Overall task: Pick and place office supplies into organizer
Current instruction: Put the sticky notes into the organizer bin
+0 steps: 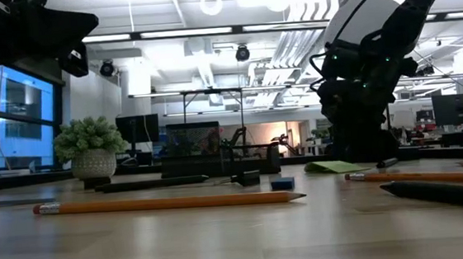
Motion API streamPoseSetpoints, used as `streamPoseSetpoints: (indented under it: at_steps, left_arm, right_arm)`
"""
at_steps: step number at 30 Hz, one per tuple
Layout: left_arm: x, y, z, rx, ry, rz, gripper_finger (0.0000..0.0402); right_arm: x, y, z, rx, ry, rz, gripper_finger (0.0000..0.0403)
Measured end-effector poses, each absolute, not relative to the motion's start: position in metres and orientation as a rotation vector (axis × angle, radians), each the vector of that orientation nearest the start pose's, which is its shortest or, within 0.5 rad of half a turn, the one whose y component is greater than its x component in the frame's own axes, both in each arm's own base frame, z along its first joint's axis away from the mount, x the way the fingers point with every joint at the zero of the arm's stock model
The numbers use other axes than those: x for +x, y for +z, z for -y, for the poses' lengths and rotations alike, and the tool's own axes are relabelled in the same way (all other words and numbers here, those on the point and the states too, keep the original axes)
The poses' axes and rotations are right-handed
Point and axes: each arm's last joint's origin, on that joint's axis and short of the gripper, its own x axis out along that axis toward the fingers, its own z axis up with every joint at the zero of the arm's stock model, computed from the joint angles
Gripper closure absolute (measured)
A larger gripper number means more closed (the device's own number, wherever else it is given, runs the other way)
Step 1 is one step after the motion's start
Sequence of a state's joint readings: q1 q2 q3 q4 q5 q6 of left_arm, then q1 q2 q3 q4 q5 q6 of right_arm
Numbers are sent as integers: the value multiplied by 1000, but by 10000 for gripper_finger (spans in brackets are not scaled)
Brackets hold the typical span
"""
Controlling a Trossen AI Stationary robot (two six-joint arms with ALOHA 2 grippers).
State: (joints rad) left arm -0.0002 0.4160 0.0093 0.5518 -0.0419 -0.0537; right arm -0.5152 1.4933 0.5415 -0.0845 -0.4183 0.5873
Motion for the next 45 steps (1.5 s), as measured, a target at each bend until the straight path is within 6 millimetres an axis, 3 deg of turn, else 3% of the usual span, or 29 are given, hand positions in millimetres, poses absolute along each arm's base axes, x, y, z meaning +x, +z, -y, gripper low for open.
streamPoseSetpoints:
  at_steps: [8, 16, 23, 32, 45]
  left_arm:
    - [123, 182, -2, -57, 56, 146, 399]
    - [123, 182, -2, -57, 56, 146, 399]
    - [123, 182, -2, -49, 57, 146, 399]
    - [123, 182, -2, -49, 57, 144, 399]
    - [123, 182, -2, -34, 58, 137, 399]
  right_arm:
    - [215, 121, 104, 971, -348, -903, 310]
    - [215, 121, 104, 930, -329, -906, 396]
    - [219, 124, 106, 918, -298, -853, 401]
    - [218, 124, 108, 915, -272, -851, 370]
    - [215, 123, 113, 856, -322, -856, 226]
